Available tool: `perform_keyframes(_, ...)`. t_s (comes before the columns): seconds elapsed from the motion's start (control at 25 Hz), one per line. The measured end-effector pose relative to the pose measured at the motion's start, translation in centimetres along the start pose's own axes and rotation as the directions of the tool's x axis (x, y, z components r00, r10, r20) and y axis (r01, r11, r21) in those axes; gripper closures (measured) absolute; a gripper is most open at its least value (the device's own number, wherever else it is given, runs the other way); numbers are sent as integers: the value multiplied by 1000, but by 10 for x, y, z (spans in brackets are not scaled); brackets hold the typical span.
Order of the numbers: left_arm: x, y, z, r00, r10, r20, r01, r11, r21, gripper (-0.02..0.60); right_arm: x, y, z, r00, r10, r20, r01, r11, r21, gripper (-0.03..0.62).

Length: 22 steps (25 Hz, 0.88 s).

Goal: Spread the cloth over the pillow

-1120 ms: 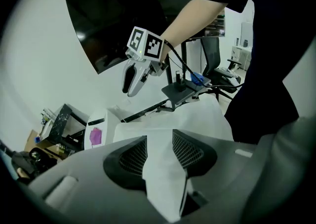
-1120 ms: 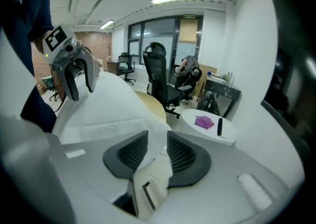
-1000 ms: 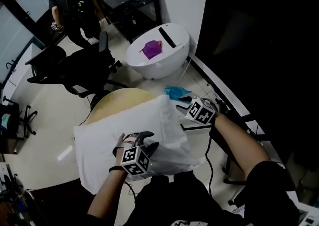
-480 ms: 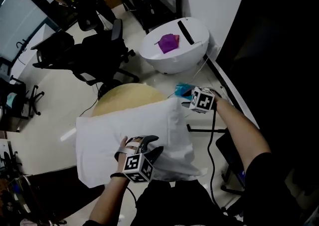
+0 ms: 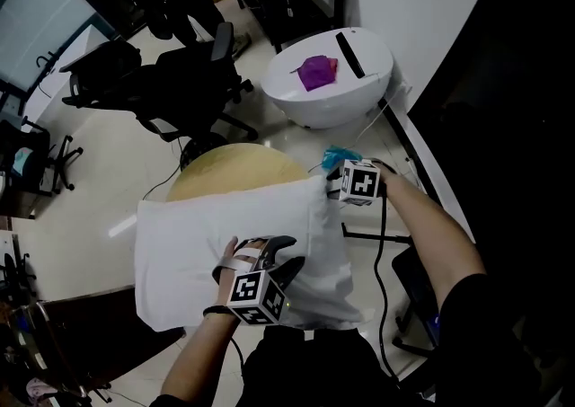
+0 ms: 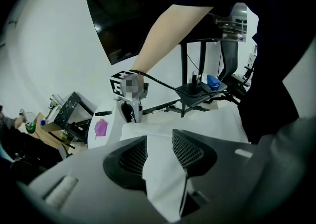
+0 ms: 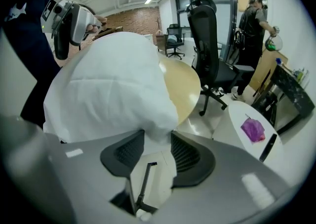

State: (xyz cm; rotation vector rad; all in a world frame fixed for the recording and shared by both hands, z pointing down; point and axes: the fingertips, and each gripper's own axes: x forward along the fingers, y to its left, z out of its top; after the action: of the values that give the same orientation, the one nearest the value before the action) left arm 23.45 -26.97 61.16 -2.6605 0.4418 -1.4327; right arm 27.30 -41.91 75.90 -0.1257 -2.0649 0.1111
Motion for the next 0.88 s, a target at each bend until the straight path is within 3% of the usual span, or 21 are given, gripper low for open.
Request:
perform_keyframes(0.08,1,-1,-2,1000,-1,0,1,1000,-1,431,0,-2,1,1000,-15,4,15,1000,6,469)
perform_keyframes(0.36,0,-2,-3,1000,0,-4,0,1000,2,431,-15,-8,-4,998,-65,-10,65,998,-16,571)
perform_keyframes(0.6,-3,0,2,1000,12,-2,-12,1000,5,431,-39,-43,5,983,-183,5,183,983,-33,574)
perform_keyframes(0.88,-5,1,0,1000,21,-10,-21,1000,-16,431,-29,-73,9,962,-268,-59,258,957,-133,574)
